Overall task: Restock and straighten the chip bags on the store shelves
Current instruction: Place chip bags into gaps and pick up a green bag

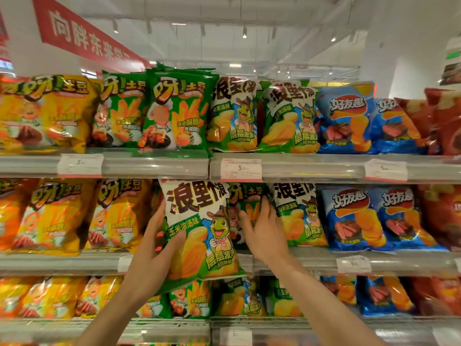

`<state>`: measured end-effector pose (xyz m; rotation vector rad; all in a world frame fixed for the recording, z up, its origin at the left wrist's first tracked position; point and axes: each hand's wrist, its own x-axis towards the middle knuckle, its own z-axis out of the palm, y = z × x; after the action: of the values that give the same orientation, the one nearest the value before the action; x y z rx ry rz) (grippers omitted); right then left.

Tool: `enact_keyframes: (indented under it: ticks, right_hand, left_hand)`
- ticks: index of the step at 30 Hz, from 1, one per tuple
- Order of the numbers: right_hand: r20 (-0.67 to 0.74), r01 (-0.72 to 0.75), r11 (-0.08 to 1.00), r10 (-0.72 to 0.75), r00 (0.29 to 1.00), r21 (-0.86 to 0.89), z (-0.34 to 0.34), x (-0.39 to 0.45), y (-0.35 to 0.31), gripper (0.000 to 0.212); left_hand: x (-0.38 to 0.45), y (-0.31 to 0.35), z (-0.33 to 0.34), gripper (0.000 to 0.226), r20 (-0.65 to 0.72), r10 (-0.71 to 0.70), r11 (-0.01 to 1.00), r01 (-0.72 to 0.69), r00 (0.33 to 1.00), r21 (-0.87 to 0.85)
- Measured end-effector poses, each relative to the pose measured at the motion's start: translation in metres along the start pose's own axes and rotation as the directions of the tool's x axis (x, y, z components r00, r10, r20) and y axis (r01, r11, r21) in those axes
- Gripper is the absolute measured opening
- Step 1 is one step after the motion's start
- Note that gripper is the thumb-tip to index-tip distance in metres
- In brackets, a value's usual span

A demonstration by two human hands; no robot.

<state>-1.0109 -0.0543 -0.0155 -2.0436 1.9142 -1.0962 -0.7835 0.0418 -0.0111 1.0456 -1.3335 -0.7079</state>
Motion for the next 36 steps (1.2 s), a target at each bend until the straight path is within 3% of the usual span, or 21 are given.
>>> enact_keyframes:
  ticks: [7,13,27,36]
  right_hand:
    - [0.102,-0.161,0.986,0.164,0.981,-0.034,0.03,0.03,-0.013,0.103]
    - [0.089,-0.233,0.972,0.232,0.969,0.006,0.04,0.03,-0.022,0.136]
    - [0.015,-0.153,0.975,0.158,0.987,-0.161,0.038,0.038,-0.038,0.108]
    - [0.124,-0.205,0.964,0.186,0.975,0.167,0.025,0.048,-0.01,0.113]
  left_hand:
    - [-0.002,0.0,-0.019,0.066,-0.027,-0.025,0.998,0.027,0.999,0.055]
    - [-0.006,0.004,-0.023,0.065,-0.04,-0.058,0.998,0.059,0.998,0.021]
    - [-0.002,0.007,-0.032,0.066,-0.05,-0.051,0.997,0.054,0.997,0.057]
    - [0.001,0.006,-0.038,0.062,-0.047,-0.05,0.997,0.053,0.998,0.048]
